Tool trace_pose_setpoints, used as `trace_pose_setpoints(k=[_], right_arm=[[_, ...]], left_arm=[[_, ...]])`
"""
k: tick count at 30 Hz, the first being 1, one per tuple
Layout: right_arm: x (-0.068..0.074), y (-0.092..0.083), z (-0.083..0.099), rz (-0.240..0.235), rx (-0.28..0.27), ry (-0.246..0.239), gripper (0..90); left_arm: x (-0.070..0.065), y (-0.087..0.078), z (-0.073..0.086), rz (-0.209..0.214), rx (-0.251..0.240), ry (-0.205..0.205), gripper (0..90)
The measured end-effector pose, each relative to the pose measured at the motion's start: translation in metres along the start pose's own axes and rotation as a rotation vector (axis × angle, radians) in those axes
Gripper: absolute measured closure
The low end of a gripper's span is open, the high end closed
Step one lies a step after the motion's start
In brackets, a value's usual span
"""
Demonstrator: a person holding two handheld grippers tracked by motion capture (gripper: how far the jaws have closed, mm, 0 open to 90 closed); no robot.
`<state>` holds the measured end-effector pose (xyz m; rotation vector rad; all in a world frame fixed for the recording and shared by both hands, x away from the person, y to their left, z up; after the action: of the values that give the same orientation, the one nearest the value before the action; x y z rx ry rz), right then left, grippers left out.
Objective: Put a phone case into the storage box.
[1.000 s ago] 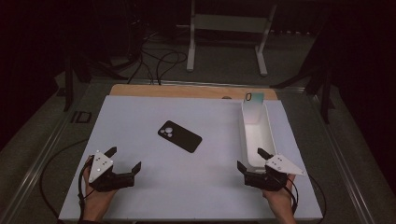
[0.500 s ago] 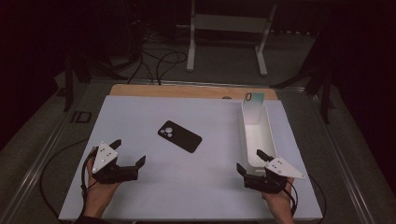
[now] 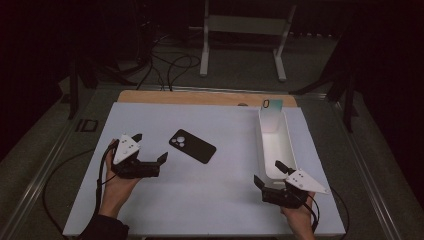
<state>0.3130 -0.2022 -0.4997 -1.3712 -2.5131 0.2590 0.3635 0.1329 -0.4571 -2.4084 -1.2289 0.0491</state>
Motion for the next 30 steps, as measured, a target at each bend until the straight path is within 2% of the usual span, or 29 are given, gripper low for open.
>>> trace_pose_setpoints(k=[9,15,19,21,23,24,29,30], right_arm=[[0.000,0.001,0.002,-0.002,0.005,0.000,9.5],[-0.001,0.000,0.002,0.001,0.006,0.010,9.6],[-0.002,0.000,0.002,0.001,0.006,0.016,9.6],[-0.002,0.000,0.002,-0.002,0.004,0.018,9.6],[-0.002,0.000,0.002,-0.003,0.003,0.018,9.6],[-0.002,0.000,0.002,-0.003,0.004,0.019,9.6],[-0.002,0.000,0.002,-0.003,0.005,0.018,9.7],[-0.002,0.000,0.002,-0.003,0.004,0.018,9.6]], left_arm=[[-0.005,0.027,-0.010,0.033,0.022,0.010,1.1],[-0.013,0.051,-0.013,0.083,0.060,-0.001,3.7],[-0.014,0.062,-0.013,0.086,0.082,0.006,6.3],[-0.013,0.074,-0.011,0.087,0.114,0.010,7.0],[-0.013,0.074,-0.011,0.087,0.114,0.010,7.6],[-0.012,0.084,-0.011,0.078,0.127,0.002,9.6],[-0.013,0.098,-0.010,0.082,0.136,-0.028,17.2],[-0.013,0.105,-0.007,0.071,0.153,-0.034,20.5]])
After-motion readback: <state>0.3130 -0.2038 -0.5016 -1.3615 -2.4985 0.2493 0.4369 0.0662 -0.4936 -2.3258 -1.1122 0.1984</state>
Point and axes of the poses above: each handheld gripper's, and its own axes: y roughly forward along the jaws, z roughly out of its underside, x roughly to its left, the point moved 10 cm from there along y, roughly forward along the jaws, and after that the axes turned 7 degrees about y, right-handed, at the moved point
